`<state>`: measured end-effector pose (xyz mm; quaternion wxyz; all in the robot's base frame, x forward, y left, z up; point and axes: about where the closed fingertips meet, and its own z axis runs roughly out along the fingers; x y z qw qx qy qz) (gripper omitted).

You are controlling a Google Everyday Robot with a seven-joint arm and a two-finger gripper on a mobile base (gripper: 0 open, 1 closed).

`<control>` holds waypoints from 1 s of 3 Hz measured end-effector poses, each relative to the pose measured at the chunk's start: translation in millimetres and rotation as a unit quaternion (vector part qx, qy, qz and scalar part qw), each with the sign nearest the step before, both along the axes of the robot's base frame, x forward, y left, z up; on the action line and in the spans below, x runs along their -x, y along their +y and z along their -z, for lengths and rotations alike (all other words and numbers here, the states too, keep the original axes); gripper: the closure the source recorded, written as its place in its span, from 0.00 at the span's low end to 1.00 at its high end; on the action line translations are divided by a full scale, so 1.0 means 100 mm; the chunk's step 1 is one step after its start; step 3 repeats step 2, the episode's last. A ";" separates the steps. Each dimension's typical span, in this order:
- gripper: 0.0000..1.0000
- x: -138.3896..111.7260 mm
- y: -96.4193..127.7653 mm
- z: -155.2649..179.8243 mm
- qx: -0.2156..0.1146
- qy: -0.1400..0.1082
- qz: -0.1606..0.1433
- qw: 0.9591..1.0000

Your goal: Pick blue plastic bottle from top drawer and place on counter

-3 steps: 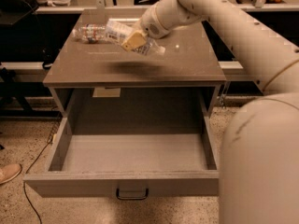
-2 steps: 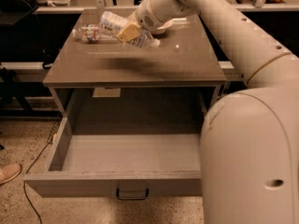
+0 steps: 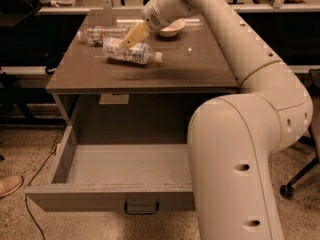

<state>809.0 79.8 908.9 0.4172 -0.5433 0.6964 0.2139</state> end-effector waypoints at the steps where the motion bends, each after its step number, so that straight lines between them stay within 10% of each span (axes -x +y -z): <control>1: 0.00 0.00 -0.08 0.03 0.003 0.000 0.003 1.000; 3: 0.00 0.10 -0.47 -0.03 -0.002 -0.008 0.038 0.999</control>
Offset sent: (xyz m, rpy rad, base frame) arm -0.0543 -0.1078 -0.0331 -0.0126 0.0196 -0.1855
